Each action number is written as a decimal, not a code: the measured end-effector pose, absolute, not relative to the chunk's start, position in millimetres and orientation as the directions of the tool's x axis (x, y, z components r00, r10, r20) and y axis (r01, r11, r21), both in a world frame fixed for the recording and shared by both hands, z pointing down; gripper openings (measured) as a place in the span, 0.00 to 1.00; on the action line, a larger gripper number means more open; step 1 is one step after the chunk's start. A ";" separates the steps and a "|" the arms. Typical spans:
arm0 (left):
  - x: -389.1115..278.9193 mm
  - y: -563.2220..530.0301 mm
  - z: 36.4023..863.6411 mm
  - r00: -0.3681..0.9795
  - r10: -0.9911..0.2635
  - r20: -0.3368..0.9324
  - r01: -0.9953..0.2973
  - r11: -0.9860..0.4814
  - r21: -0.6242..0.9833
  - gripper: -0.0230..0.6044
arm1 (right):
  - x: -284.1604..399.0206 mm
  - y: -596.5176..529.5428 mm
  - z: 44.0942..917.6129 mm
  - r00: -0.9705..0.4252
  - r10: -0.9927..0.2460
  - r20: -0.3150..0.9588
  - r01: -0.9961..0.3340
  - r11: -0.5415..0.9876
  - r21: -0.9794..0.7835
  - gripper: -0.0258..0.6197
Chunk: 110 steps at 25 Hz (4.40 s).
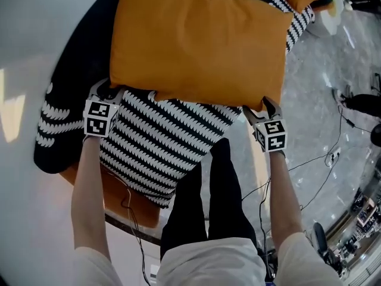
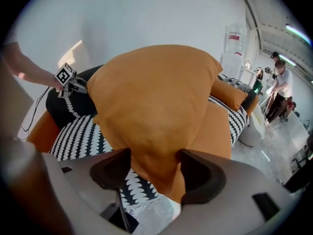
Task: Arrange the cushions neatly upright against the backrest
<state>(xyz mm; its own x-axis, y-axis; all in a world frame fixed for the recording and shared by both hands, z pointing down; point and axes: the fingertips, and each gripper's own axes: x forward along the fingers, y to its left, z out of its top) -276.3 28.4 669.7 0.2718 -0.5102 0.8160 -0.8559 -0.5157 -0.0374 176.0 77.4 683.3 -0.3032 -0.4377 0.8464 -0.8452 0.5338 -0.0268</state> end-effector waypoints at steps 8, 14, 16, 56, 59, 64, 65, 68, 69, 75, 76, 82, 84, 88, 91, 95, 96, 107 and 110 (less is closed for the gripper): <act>-298.4 24.7 628.7 0.271 -0.557 0.785 -0.866 -0.497 -0.055 0.18 | 134.5 60.6 636.2 -0.344 -0.486 0.803 -0.830 0.558 -0.018 0.26; -285.2 50.2 564.0 0.295 -0.629 0.719 -0.914 -0.406 0.020 0.13 | 142.9 77.5 569.8 -0.381 -0.516 0.767 -0.822 0.569 -0.026 0.19; -267.8 45.5 546.6 0.296 -0.653 0.697 -0.924 -0.381 0.035 0.12 | 159.7 70.9 548.3 -0.391 -0.531 0.751 -0.821 0.571 -0.024 0.18; -407.4 408.0 389.9 -0.302 -0.632 0.714 -0.843 0.527 0.110 0.10 | -139.9 82.7 377.6 -0.773 -0.056 0.632 -0.203 0.966 -0.162 0.12; -417.5 446.6 404.1 -0.334 -0.588 0.737 -0.807 0.582 0.098 0.10 | -174.1 102.6 391.7 -0.758 0.002 0.653 -0.149 0.973 -0.176 0.12; -430.8 484.0 435.9 -0.341 -0.543 0.767 -0.774 0.626 0.099 0.10 | -201.2 129.5 425.1 -0.713 0.044 0.700 -0.133 0.972 -0.196 0.12; -434.3 487.1 441.0 -0.339 -0.540 0.770 -0.771 0.629 0.101 0.10 | -203.5 133.4 431.9 -0.702 0.050 0.710 -0.136 0.970 -0.203 0.12; -440.2 488.2 456.3 -0.320 -0.536 0.782 -0.776 0.622 0.109 0.10 | -202.3 138.6 451.3 -0.669 0.057 0.741 -0.162 0.962 -0.219 0.12; -443.3 486.3 460.7 -0.312 -0.535 0.785 -0.783 0.613 0.107 0.10 | -202.2 138.9 457.3 -0.659 0.057 0.750 -0.175 0.958 -0.226 0.12; -461.3 468.5 481.8 -0.264 -0.534 0.803 -0.793 0.594 0.135 0.10 | -201.7 133.6 471.9 -0.603 0.049 0.796 -0.241 0.940 -0.240 0.12; -461.9 464.9 483.0 -0.254 -0.537 0.804 -0.796 0.589 0.142 0.10 | -199.8 131.3 471.2 -0.601 0.049 0.798 -0.256 0.934 -0.250 0.12; -447.8 453.8 488.3 -0.197 -0.543 0.816 -0.807 0.563 0.180 0.10 | -189.6 114.4 476.9 -0.580 0.071 0.812 -0.291 0.912 -0.287 0.12; -446.6 455.0 489.3 -0.184 -0.544 0.819 -0.802 0.565 0.196 0.10 | -190.1 113.3 479.2 -0.579 0.076 0.812 -0.299 0.907 -0.298 0.12; -458.6 441.8 497.3 -0.173 -0.543 0.822 -0.792 0.573 0.212 0.11 | -203.0 98.1 492.9 -0.571 0.082 0.817 -0.317 0.896 -0.312 0.12; -479.7 416.8 499.8 -0.196 -0.560 0.805 -0.791 0.576 0.208 0.11 | -223.4 74.3 504.6 -0.579 0.073 0.812 -0.339 0.885 -0.320 0.12; -513.5 386.4 500.5 -0.233 -0.591 0.772 -0.784 0.584 0.210 0.11 | -252.9 44.8 511.6 -0.608 0.049 0.792 -0.350 0.880 -0.323 0.13; -523.5 381.0 502.4 -0.239 -0.599 0.765 -0.778 0.589 0.218 0.11 | -261.7 39.2 514.9 -0.615 0.046 0.787 -0.354 0.876 -0.328 0.14; -598.4 316.4 524.6 -0.289 -0.614 0.734 -0.783 0.594 0.188 0.13 | -331.3 -27.5 544.2 -0.648 -0.015 0.762 -0.410 0.850 -0.332 0.18; -605.8 311.0 529.3 -0.295 -0.614 0.732 -0.782 0.596 0.185 0.15 | -339.3 -37.0 550.1 -0.655 -0.039 0.755 -0.421 0.848 -0.322 0.22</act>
